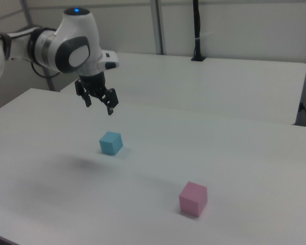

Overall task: Put blue cube on pink cube
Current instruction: 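Move the open gripper over the light-blue cube and lower it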

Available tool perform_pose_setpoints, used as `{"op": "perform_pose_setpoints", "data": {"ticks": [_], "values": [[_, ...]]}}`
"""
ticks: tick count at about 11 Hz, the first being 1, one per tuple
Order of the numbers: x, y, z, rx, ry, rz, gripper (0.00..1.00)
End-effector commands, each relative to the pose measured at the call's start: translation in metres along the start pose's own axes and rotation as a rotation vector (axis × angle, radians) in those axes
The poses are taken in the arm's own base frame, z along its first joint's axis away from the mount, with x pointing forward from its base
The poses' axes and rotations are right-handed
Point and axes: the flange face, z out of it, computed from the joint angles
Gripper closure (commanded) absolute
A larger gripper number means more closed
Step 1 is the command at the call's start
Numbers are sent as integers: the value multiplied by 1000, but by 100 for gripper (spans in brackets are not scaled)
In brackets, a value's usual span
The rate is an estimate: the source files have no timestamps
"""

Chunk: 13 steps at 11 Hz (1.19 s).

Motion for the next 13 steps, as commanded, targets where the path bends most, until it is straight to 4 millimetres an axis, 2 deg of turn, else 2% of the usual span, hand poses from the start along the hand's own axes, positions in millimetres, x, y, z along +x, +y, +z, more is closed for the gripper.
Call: {"op": "perform_pose_setpoints", "data": {"ticks": [1,4,6,11,13], "values": [[12,-27,50,-47,-2,6,0],[23,-42,96,-121,-13,1,0],[23,-37,120,-170,-44,-23,0],[23,-37,143,-195,-68,-33,0],[20,-52,161,-229,-84,-51,0]]}}
